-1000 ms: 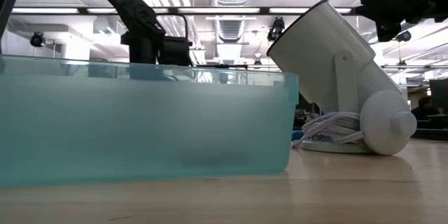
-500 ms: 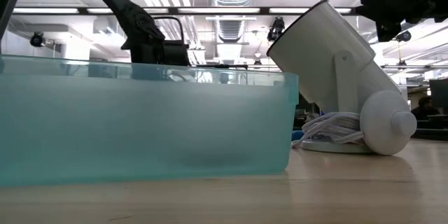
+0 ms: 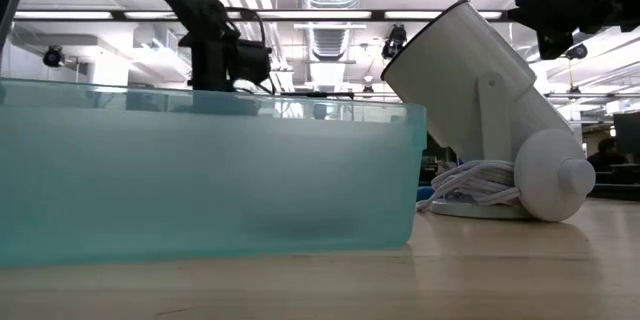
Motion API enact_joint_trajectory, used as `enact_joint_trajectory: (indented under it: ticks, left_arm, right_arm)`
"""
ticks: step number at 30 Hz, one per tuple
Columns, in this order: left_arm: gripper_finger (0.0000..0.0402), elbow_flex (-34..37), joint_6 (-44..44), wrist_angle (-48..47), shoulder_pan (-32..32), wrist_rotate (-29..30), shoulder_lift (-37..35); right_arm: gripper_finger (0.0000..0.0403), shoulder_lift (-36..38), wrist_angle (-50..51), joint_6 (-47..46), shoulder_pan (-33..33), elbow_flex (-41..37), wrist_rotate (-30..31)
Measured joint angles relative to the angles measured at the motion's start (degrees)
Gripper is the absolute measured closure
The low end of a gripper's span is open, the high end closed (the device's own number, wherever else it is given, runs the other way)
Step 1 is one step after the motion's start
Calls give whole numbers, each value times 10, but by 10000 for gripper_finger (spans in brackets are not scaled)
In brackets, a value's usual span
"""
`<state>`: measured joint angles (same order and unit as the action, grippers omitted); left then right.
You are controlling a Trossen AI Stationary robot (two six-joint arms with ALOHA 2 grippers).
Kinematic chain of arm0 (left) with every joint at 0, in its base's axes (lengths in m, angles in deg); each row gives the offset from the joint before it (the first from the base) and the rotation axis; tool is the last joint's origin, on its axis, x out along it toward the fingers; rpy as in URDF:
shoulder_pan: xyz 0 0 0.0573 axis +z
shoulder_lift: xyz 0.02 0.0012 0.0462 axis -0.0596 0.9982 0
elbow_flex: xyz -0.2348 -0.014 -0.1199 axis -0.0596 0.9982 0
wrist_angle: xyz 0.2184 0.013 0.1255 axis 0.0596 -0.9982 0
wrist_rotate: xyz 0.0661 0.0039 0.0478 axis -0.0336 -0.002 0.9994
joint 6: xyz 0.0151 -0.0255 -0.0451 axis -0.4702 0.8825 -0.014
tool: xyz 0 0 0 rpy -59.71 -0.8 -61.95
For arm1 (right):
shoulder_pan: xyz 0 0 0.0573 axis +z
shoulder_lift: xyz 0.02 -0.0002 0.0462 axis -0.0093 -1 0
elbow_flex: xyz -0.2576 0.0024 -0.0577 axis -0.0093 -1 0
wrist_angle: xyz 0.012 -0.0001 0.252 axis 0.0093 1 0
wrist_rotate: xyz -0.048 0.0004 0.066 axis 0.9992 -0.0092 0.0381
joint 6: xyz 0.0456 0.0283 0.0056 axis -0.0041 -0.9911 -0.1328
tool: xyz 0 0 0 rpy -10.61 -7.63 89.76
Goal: Pick & Place School Supplies
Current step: Put the yellow crayon box into the gray bin
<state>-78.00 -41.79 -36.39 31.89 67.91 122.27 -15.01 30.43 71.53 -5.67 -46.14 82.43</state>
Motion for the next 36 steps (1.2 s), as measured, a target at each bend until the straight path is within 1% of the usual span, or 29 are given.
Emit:
enact_joint_trajectory:
  ticks: [4,8,10,12,15,17,21,24,27,29,31,33,36]
  left_arm:
    - [177,-32,124,7,-2,-17,-17]
    - [177,-28,275,40,-20,-60,-30]
    - [178,-28,324,56,-35,-81,-35]
    - [181,-27,348,89,-52,-79,-37]
    - [188,-19,405,144,-84,-29,-37]
    - [192,-17,479,164,-108,23,-37]
    - [195,-2,656,190,-164,160,-37]
    - [195,8,801,189,-215,253,-37]
    - [195,26,971,179,-263,323,-33]
    - [195,41,1053,182,-285,348,-25]
    - [195,57,1101,187,-297,358,-15]
    - [195,74,1115,200,-303,360,-9]
    - [195,104,1102,247,-308,364,-10]
  right_arm:
    - [289,0,0,0,0,0,0]
    - [289,0,0,0,0,0,0]
    - [289,0,0,0,0,0,0]
    - [289,0,0,0,0,0,0]
    - [289,0,0,0,0,0,0]
    - [289,0,0,0,0,0,0]
    - [289,0,0,0,0,0,0]
    - [289,0,0,0,0,0,0]
    - [289,0,0,0,0,0,0]
    - [289,0,0,0,0,0,0]
    - [289,0,0,0,0,0,0]
    - [289,0,0,0,0,0,0]
    - [289,0,0,0,0,0,0]
